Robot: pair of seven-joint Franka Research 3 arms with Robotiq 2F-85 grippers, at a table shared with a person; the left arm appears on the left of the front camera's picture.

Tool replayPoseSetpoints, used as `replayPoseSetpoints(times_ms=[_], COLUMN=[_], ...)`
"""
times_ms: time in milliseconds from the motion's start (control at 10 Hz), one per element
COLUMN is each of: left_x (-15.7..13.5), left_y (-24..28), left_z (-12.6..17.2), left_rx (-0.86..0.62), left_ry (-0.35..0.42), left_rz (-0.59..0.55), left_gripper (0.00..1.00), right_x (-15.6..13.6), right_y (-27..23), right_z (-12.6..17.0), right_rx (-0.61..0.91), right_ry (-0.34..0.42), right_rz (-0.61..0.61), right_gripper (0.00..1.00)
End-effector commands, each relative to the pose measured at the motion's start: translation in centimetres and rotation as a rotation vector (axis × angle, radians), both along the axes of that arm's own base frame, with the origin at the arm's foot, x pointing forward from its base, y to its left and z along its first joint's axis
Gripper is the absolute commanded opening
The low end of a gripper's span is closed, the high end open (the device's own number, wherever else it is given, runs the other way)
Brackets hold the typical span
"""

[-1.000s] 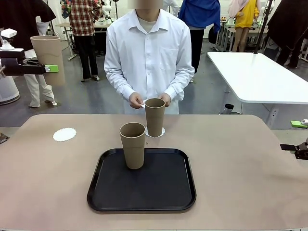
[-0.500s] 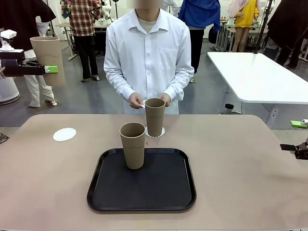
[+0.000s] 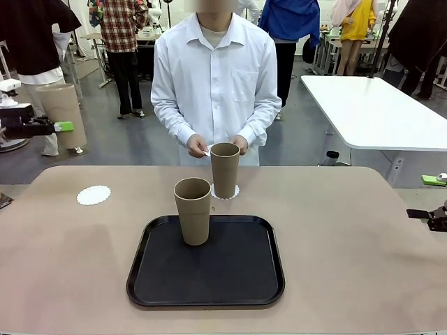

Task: Place coasters on the table and set cups on them.
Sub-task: Take one Reusable plastic cup from the Flat Tray and place it on a coaster set by the human.

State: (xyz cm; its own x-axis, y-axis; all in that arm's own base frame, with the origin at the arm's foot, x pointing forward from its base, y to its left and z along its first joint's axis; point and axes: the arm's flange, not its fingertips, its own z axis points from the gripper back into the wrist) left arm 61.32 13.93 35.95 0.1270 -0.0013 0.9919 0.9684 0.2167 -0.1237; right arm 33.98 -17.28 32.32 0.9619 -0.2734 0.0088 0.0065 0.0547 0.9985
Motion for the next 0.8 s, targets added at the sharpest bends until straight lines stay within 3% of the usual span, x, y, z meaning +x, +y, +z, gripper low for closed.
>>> replayPoseSetpoints(times_ms=[0, 300, 700], left_x=[0.8, -0.1, -0.4], left_y=[0.1, -0.4, -1.7], left_z=[-0.7, -4.5, -8.1], left_rx=[0.016, 0.068, 0.093], left_ry=[-0.054, -0.087, -0.069], left_rz=[-0.014, -0.064, -0.132], left_gripper=[0.83, 0.83, 0.83], right_x=[0.1, 0.1, 0.1], right_y=[0.0, 0.0, 0.0], right_z=[0.1, 0.1, 0.1], right_rx=[0.001, 0.001, 0.001], right_ry=[0.004, 0.004, 0.004], right_rz=[0.000, 0.000, 0.000], right_gripper=[1.00, 1.00, 1.00])
